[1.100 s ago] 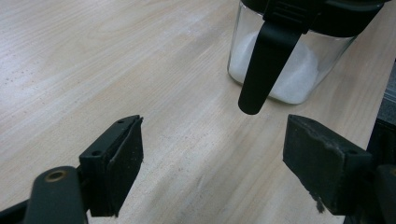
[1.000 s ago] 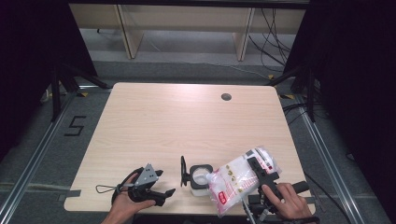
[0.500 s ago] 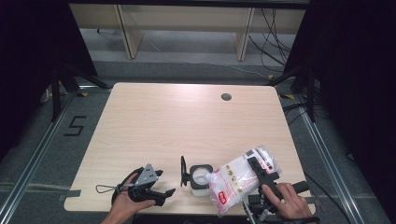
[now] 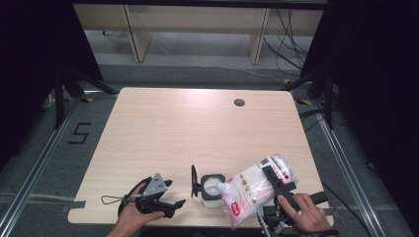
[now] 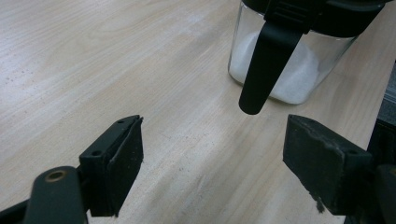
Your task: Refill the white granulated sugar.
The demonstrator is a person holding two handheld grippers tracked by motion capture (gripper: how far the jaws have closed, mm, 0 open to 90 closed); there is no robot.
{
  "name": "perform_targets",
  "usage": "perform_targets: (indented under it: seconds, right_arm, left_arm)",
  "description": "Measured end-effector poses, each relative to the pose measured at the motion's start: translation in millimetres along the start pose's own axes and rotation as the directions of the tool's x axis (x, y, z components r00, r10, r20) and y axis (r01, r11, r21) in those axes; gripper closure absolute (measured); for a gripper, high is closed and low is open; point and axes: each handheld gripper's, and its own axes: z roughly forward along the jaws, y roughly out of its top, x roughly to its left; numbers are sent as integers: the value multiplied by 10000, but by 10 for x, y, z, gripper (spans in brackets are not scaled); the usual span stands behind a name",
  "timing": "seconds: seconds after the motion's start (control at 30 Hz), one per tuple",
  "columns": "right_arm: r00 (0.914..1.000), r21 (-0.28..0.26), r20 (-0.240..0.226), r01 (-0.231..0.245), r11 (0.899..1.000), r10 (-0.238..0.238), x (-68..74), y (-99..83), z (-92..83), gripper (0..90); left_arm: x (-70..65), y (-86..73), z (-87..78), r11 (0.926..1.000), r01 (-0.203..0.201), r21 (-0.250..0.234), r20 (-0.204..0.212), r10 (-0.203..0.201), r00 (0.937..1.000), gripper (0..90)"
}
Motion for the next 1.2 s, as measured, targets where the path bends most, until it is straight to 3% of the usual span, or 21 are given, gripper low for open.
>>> perform_targets:
  seconds: [0.17, 0.2, 0.27, 0.3, 0.33, 0.37, 0.43, 0.47, 0.67, 0.73, 0.77, 0.87, 0.93, 0.97, 1.03, 1.07, 1.1, 1.13, 1.2]
  right_arm:
    - [10000, -80, -7, -39, 10000, 39, 3, -2, 5, 449]
    - [9997, 72, -245, 28, 10000, -26, -14, 3, -6, 449]
    - [9987, 206, -420, -283, 9994, 291, 10, -5, -12, 449]
    - [9987, 65, -334, -383, 9992, 385, 22, -12, 1, 449]
    - [9986, -26, -234, -465, 9989, 464, 33, -19, 8, 450]
    - [9997, -94, -175, -182, 9998, 180, 3, -17, 8, 450]
    - [9993, 6, -320, -199, 9998, 199, -7, -19, 2, 450]
    - [9983, 3, -348, -467, 9989, 467, 18, -27, 6, 450]
    - [9974, -40, -258, -680, 9977, 678, 36, -35, 10, 451]
    - [9991, -180, -163, -400, 9990, 397, 10, -32, 13, 451]
    - [9977, -30, -293, -604, 9982, 603, 28, -31, 4, 451]
    - [9991, -39, -319, -289, 9996, 288, -8, -22, 0, 451]
    - [9979, 63, -433, -487, 9988, 489, 7, -26, -6, 451]
    - [9979, -30, -325, -569, 9984, 567, 17, -31, 1, 451]
    - [9947, -73, -226, -1002, 9949, 1000, 48, -31, 6, 451]
    - [9949, -85, -197, -996, 9950, 994, 48, -31, 8, 452]
    - [9965, -120, -136, -823, 9965, 822, 31, -32, 8, 452]
    - [9936, 357, -729, -841, 9958, 866, 13, -23, -22, 452]
    - [9949, 117, -440, -904, 9958, 909, 25, -30, -6, 452]
  left_arm:
    - [10, 3, -11, 9998, -134, 117, -48, 135, 9999, 196]
    - [8, 2, -11, 9999, -93, 127, -60, 94, 9999, 196]
    - [9, 3, -11, 9999, -127, 112, -43, 127, 9999, 196]
    - [24, 8, -13, 9992, -382, 106, -31, 383, 9993, 196]
    - [22, 8, -13, 9993, -348, 101, -30, 348, 9994, 196]
    - [22, 7, -13, 9993, -351, 100, -30, 352, 9994, 196]
    - [23, 7, -13, 9993, -353, 97, -31, 353, 9994, 196]
    - [23, 7, -13, 9993, -351, 93, -32, 351, 9994, 196]
    - [25, 4, -7, 9994, -347, -5, -15, 347, 9994, 196]
    - [24, 7, -14, 9993, -353, 95, -39, 354, 9994, 196]
    - [25, 6, -10, 9994, -346, 41, -21, 346, 9994, 196]
    - [25, 4, -6, 9994, -334, -17, -12, 334, 9994, 196]
    - [25, 8, -15, 9993, -367, 90, -43, 367, 9993, 196]
    - [12, 3, -15, 9999, -123, 102, -70, 124, 9999, 196]
    - [12, 3, -14, 9999, -94, 94, -73, 95, 9999, 196]
    - [26, 8, -17, 9994, -334, 106, -43, 334, 9994, 196]
    - [13, 4, -15, 9999, -127, 81, -42, 127, 9999, 196]
    - [14, 3, -16, 9999, -108, 112, -71, 109, 9999, 196]
    - [11, 3, -14, 10000, -71, 68, -36, 71, 10000, 196]
